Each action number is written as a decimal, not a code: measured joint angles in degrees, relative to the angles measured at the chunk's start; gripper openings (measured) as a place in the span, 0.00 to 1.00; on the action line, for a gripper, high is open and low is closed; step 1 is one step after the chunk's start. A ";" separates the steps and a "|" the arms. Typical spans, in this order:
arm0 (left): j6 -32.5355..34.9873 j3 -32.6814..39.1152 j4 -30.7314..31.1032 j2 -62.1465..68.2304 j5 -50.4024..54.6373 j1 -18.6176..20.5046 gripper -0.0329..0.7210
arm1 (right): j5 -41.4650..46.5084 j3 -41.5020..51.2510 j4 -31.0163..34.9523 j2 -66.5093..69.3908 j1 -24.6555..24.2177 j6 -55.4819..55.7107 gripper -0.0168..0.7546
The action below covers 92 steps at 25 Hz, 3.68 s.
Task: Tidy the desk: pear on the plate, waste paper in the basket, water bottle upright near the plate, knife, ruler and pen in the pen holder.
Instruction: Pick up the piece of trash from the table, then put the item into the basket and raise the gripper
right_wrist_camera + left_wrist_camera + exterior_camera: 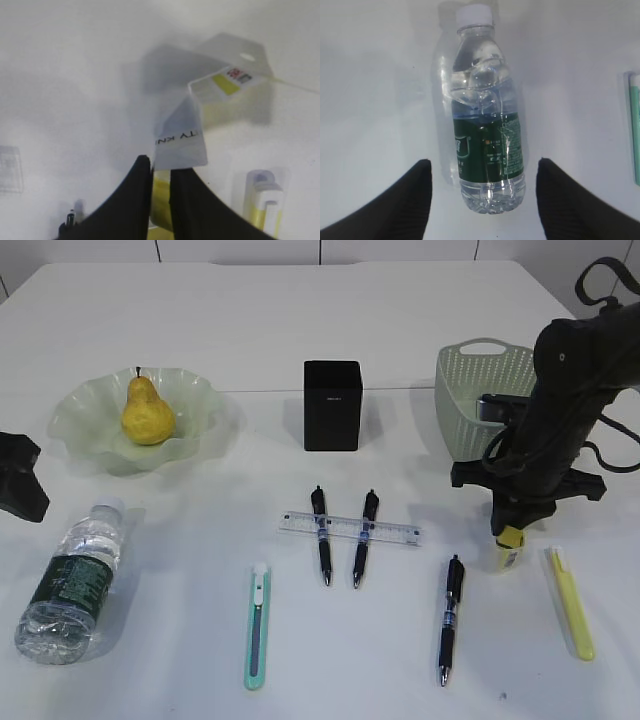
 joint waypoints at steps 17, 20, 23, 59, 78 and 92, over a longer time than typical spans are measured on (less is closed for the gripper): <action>0.00 0.00 0.00 0.00 0.00 0.00 0.66 | 4.59 0.00 1.92 -2.55 0.00 -4.15 0.01; 0.00 0.00 0.00 0.00 0.00 0.00 0.66 | 5.20 0.00 3.25 -4.88 0.00 -5.73 0.01; 0.00 0.00 0.00 0.00 0.00 0.00 0.66 | 6.49 -1.05 4.28 -7.10 0.00 -7.39 0.01; 0.00 0.00 0.00 0.00 0.00 0.00 0.65 | 4.36 -33.48 -0.04 8.80 -4.95 -4.42 0.38; 0.00 0.00 0.00 0.00 0.21 0.00 0.65 | 18.76 -37.19 1.32 4.69 -6.09 -6.31 0.65; 0.00 0.00 2.33 0.00 -5.97 0.00 0.59 | 21.25 -9.99 1.53 -16.10 -3.09 -13.84 0.65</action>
